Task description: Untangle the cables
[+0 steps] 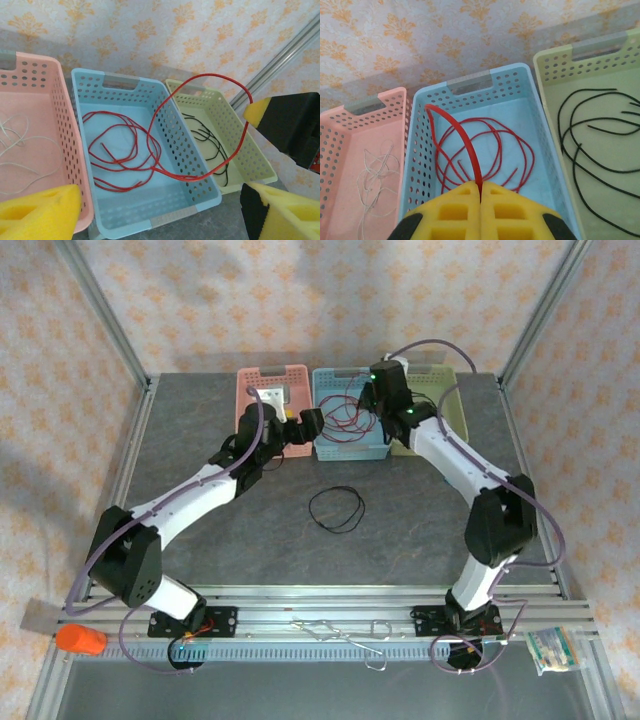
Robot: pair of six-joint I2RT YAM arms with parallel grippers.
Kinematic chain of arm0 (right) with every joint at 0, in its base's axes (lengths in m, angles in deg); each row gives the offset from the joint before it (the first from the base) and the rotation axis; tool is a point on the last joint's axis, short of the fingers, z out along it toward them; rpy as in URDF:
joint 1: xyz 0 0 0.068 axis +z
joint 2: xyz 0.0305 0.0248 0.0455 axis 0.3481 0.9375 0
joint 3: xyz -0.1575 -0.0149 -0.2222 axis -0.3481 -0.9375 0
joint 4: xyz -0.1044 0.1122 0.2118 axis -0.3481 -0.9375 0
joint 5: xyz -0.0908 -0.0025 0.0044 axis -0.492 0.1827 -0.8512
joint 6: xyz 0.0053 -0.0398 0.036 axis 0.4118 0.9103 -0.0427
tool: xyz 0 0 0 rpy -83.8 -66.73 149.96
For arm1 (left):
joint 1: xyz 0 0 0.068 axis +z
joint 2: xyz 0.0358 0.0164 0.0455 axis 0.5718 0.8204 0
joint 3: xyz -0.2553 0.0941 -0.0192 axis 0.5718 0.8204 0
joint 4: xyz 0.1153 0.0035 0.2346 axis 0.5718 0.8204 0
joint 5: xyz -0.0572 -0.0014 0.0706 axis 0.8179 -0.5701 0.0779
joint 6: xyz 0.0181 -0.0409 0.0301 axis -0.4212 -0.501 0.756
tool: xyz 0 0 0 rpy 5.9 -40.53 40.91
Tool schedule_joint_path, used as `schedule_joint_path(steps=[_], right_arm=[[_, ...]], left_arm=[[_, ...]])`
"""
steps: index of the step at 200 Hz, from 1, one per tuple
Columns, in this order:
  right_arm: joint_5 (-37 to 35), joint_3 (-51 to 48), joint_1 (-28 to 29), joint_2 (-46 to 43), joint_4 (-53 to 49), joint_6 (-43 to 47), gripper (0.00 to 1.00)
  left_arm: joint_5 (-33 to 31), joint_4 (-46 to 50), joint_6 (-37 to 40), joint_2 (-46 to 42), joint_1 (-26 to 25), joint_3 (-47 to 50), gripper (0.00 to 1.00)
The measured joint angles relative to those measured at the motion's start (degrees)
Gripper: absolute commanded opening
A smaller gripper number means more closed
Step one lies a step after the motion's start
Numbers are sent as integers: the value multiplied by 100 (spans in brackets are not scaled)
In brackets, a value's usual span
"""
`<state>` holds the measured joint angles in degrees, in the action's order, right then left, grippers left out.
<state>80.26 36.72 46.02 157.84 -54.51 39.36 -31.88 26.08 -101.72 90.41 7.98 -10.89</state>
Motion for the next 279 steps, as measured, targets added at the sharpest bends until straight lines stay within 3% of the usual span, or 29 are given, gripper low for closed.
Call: schedule_joint_path(steps=[86,140,172,221,279], right_arm=[[236,997,-122,1447,-120,-28,0],[175,2271,-483,2719,-782,-42,0],[52,2903,-529,3213,-1191,22,11],[76,3003,-518,3276,-1388,184,28],[219,2959,-511,3163,-1405,332,30]], left_arm=[[402,35,2,706,262,-448,86],[437,59,4,903,262,-450,88],[476,105,4,1049,262,-457,88],[579,197,2,1067,262,-457,88],[579,203,2,1064,144,-455,88]])
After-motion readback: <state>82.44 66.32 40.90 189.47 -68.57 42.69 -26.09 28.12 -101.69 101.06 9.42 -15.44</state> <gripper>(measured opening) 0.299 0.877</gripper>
